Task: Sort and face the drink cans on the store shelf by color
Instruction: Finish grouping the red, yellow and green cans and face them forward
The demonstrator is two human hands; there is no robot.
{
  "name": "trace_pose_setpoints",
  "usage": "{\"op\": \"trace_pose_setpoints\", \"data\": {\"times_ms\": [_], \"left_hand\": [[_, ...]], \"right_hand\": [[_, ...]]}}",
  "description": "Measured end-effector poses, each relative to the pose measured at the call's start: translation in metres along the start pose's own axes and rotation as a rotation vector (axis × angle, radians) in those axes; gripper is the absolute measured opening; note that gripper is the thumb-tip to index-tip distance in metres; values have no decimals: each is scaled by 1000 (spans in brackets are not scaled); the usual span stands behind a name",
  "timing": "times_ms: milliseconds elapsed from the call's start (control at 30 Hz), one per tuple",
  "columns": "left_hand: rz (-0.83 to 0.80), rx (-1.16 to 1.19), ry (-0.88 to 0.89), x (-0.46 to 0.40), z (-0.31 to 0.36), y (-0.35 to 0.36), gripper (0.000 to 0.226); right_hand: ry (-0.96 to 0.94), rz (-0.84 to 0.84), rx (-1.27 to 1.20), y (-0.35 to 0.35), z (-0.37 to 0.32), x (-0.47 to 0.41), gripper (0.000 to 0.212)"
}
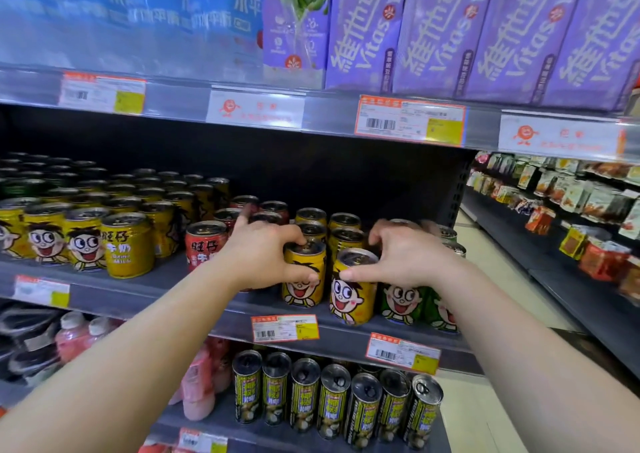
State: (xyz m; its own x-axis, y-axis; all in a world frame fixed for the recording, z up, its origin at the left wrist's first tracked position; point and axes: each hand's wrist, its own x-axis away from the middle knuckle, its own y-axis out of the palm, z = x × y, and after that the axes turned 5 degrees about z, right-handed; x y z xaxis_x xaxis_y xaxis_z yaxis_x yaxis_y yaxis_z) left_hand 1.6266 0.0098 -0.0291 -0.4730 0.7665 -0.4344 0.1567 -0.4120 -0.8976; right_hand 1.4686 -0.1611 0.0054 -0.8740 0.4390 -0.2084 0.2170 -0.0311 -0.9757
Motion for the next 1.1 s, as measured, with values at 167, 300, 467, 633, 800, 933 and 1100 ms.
{"op": "trace_pose_setpoints", "data": {"times_ms": [167, 300, 467, 633, 800, 933, 1100], "left_hand": [[-145, 186, 53, -6, -13, -4, 53], [-183, 89, 86, -12, -20, -10, 61], [-124, 93, 107, -10, -13, -9, 56], [-198, 296, 92, -9, -30, -7, 57], [-153, 172, 104, -7, -28, -8, 56], [112, -175, 114, 3, -2, 2, 66], [-76, 9, 132, 4, -18, 0, 74]], "right_hand": [[-78, 45, -165, 7, -2, 0, 48], [-75, 42, -174, 11, -1, 1, 46], [1, 118, -38, 18, -9, -2, 53], [-12, 102, -131, 20, -9, 3, 46], [-25, 137, -135, 20, -9, 10, 42], [0, 375, 22, 33, -13, 19, 50], [-49, 308, -27, 34, -6, 24, 53]]}}
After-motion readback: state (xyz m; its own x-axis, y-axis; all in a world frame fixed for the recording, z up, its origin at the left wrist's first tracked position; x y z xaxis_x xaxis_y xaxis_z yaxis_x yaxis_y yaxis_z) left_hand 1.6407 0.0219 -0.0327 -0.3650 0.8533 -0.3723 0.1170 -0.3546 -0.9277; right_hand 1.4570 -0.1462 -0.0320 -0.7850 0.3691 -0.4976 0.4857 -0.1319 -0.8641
